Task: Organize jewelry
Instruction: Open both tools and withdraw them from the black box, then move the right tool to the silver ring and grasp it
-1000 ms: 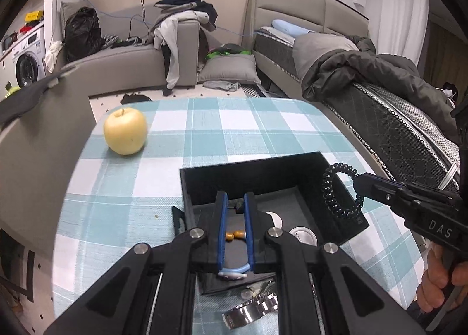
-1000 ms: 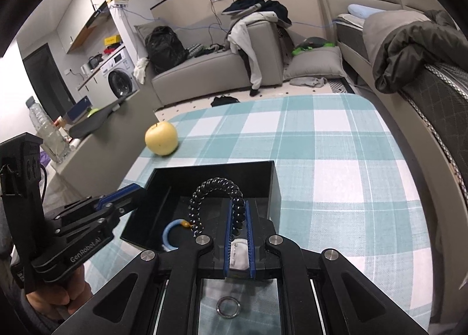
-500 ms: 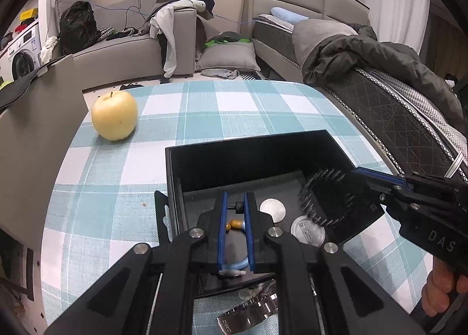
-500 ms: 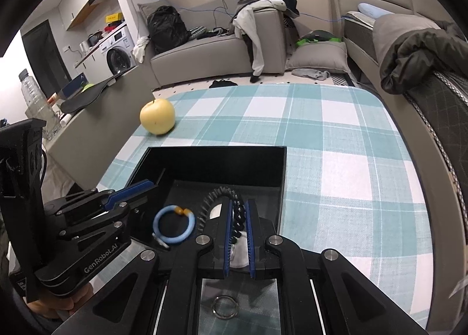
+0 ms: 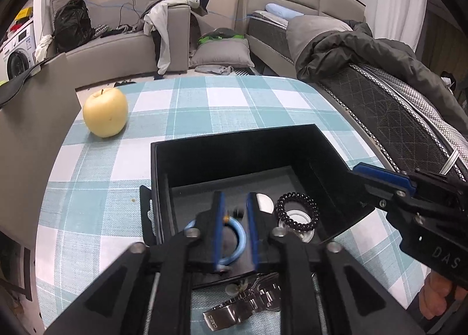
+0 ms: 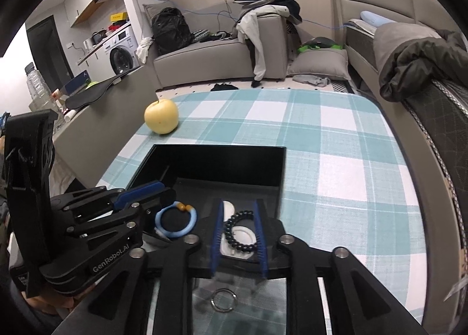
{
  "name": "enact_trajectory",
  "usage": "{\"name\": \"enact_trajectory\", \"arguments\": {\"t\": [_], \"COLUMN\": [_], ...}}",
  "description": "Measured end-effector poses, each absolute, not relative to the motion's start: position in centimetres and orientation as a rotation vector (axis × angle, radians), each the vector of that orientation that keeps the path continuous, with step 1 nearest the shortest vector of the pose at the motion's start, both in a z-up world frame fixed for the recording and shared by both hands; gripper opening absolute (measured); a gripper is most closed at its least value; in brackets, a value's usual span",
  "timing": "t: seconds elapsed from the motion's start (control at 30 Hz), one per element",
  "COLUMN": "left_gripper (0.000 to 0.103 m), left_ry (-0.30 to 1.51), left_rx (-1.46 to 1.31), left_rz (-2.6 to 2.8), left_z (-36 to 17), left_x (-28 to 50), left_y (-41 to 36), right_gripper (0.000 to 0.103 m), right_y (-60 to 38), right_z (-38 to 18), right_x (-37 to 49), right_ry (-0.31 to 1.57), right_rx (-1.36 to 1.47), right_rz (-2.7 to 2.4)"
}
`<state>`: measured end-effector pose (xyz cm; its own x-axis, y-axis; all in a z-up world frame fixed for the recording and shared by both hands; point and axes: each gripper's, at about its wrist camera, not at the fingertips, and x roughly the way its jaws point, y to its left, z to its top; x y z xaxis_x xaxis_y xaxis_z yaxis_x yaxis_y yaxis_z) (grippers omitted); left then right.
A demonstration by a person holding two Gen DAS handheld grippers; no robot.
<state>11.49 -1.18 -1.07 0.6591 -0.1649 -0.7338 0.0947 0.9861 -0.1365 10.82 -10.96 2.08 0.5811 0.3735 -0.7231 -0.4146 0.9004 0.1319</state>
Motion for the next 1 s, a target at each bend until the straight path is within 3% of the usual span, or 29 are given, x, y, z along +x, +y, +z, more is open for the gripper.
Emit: {"name": "enact_trajectory", "arguments": {"t": [0.07, 0.1, 0.13, 0.2, 0.37, 0.43, 0.83, 0.9, 1.0], "left_gripper": [0.023, 0.032, 0.049, 0.068, 0.085, 0.102, 0.102, 0.102, 0.102], "left_ry": [0.832, 0.828, 0.825, 0.811, 0.770, 0.752, 0.904, 0.914, 0.924], "left_rx": [-0.100, -0.098, -0.093, -0.098, -0.156, -0.168, -0.133, -0.124, -0.114], "left_rz": [-0.163, -0.168, -0.172, -0.167, -0.146, -0.126, -0.038, -0.057, -0.046], "left_z": [-0.9, -0.9, -0.8, -0.4, 1.0, 1.4, -0.8, -1.0, -1.2], "left_x": [11.3, 11.2, 11.0, 10.4, 8.7, 7.8, 6.7, 6.3, 6.0], "left_y": [-1.2, -1.3, -1.3, -1.1, 0.1, 0.6, 1.2, 1.1, 1.3], "right_gripper": [0.029, 0.031, 0.036, 0.042, 0.090, 0.103, 0.102, 0.099, 0.082], "right_y": [-11.2, -11.3, -11.5, -12.0, -13.9, -14.5, -12.2, -12.1, -11.5], "right_z": [2.2, 2.2, 2.4, 2.6, 3.4, 3.4, -2.3, -2.8, -3.7], "right_x": [10.7, 10.6, 10.5, 10.2, 9.0, 8.3, 7.1, 7.2, 7.2], "right_ry": [0.829, 0.826, 0.820, 0.808, 0.803, 0.809, 0.968, 0.988, 1.029], "right_rx": [-0.056, -0.054, -0.053, -0.052, -0.012, -0.013, -0.241, -0.245, -0.282], "right_rz": [0.454, 0.453, 0.453, 0.453, 0.437, 0.443, 0.451, 0.456, 0.463]}}
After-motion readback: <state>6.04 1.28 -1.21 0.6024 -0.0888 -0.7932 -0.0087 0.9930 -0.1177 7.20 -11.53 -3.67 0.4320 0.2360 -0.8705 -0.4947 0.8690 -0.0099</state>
